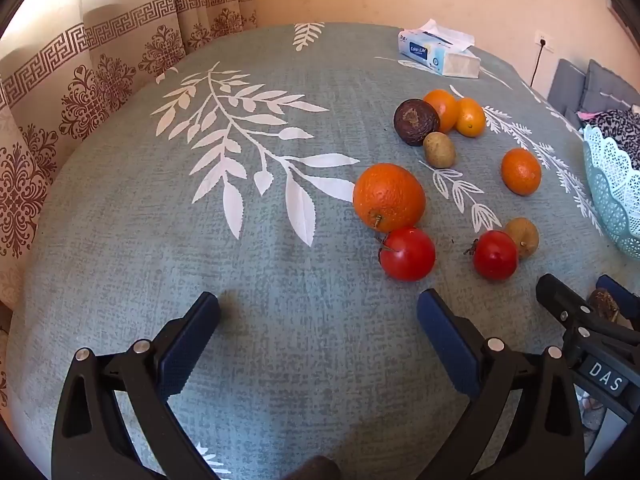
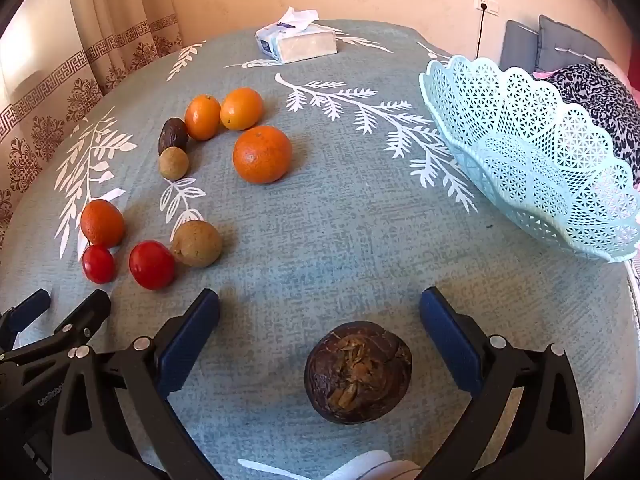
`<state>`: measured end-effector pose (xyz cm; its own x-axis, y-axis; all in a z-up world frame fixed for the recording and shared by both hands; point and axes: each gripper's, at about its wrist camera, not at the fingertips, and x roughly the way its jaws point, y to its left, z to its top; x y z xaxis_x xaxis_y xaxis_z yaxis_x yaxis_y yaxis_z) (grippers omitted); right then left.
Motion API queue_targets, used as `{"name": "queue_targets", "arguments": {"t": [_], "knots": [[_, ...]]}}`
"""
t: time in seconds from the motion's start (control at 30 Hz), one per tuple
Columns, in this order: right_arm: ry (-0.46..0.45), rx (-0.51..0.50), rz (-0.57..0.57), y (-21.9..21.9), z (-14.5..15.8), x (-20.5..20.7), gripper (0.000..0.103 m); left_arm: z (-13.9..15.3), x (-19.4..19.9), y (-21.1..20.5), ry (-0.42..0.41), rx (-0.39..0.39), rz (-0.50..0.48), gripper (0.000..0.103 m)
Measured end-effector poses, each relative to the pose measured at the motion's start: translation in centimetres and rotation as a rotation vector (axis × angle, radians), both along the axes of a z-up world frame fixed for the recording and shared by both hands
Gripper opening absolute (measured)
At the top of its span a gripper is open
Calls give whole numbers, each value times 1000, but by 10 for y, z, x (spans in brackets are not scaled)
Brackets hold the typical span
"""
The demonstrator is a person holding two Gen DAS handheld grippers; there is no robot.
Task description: Organize fruits
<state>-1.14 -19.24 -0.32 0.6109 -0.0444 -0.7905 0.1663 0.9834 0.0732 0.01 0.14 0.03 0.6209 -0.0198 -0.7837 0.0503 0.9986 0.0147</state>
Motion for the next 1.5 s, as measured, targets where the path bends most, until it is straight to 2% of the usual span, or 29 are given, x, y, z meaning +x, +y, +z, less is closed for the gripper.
{"name": "queue_targets", "arguments": {"t": [0.27, 0.4, 0.47, 0.6, 0.77, 0.93, 1.13, 1.3, 1.5], "knots": [[2, 20, 17, 1, 2, -2, 101, -3, -1, 0, 9, 13, 0, 98], [-5, 79, 40, -4, 4, -6, 101, -4, 1, -2, 12, 23, 0, 98], [-15, 147, 66, -23, 4, -8, 101, -4, 1, -1, 12, 22, 0, 98], [-36, 241, 75, -34, 5, -11, 101, -4, 0, 0, 9, 20, -5, 98], [10, 145, 124, -21, 6, -8, 101, -4, -1, 2, 6, 17, -16, 98], [20, 129, 134, -21, 3, -6, 101, -2, -1, 1, 3, 19, -21, 98], [23, 92, 144, -16, 2, -5, 101, 1, -4, -2, -13, 22, -54, 93], [2, 143, 150, -23, 5, -9, 101, 7, -6, -1, -30, 1, -66, 93], [-15, 162, 173, -22, 11, -11, 101, 15, -7, 0, -53, 11, -64, 93]]}}
